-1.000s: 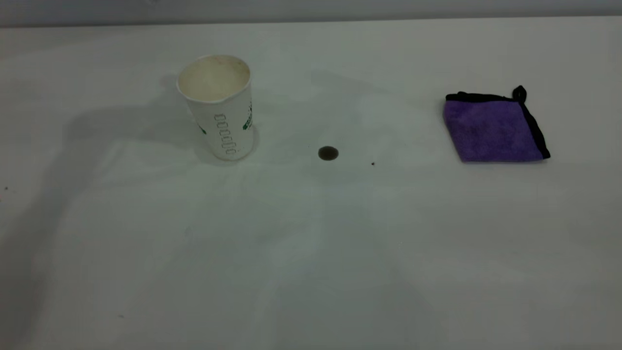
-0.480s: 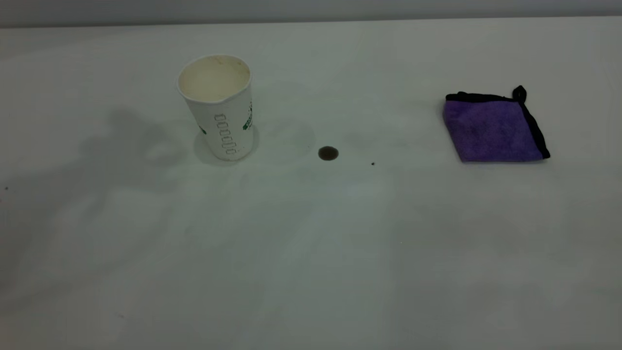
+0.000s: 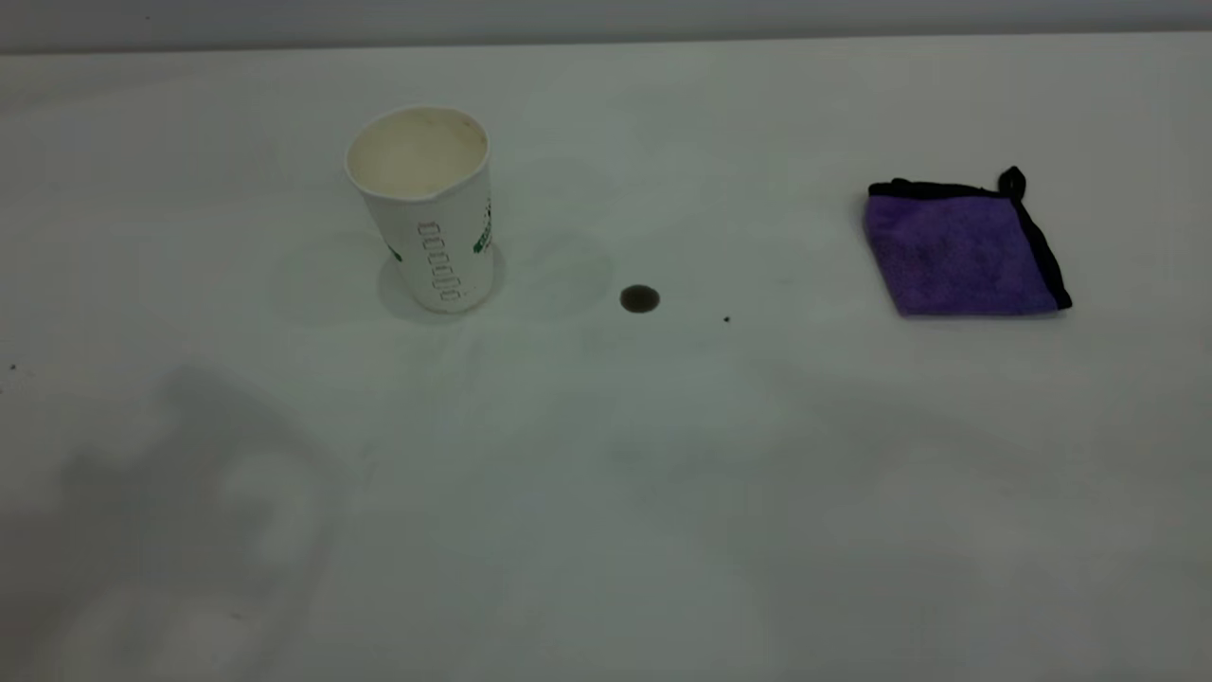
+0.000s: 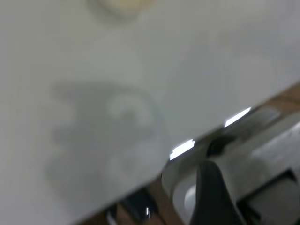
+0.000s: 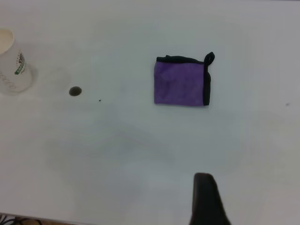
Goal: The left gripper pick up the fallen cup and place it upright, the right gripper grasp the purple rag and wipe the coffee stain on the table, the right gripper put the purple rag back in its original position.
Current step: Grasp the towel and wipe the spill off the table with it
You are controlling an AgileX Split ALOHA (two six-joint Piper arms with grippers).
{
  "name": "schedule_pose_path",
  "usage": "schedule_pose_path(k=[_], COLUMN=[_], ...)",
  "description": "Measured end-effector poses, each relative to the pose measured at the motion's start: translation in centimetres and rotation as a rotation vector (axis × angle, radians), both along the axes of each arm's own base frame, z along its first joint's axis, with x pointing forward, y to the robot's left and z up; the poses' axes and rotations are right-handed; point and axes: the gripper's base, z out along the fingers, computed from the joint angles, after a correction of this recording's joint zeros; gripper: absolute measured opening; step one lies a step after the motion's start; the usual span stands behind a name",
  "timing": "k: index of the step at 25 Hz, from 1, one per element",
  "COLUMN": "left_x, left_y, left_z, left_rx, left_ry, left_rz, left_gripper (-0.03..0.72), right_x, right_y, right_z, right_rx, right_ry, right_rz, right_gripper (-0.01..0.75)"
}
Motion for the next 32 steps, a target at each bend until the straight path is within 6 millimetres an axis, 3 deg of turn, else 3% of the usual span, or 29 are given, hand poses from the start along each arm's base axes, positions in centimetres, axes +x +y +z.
schedule_pose_path(k=[8,14,17,32], left_x=[-9.0,-13.7,-15.0,-19.1], left_y=[2.6,4.1,5.0,6.6], left_z=[-4.8,-8.0,-8.7,-7.7], left_rx=[0.044,0.049,0.072,0.004], left_ry=[0.028,-0.064,-0.11,-0.422], left_rz=[0.012,0.043,0.115,0.239], left_gripper=[0.482,0.482,0.482,0.476], right_x=[0.0,0.0,0.0,0.0], right_y=[0.0,0.0,0.0,0.0], right_z=[0.0,0.0,0.0,0.0], right_rx=[0.0,0.0,0.0,0.0], right_ry=[0.0,0.0,0.0,0.0], right_rz=[0.0,0.0,0.0,0.0], right_gripper=[0.524,0.524,0.524,0.524])
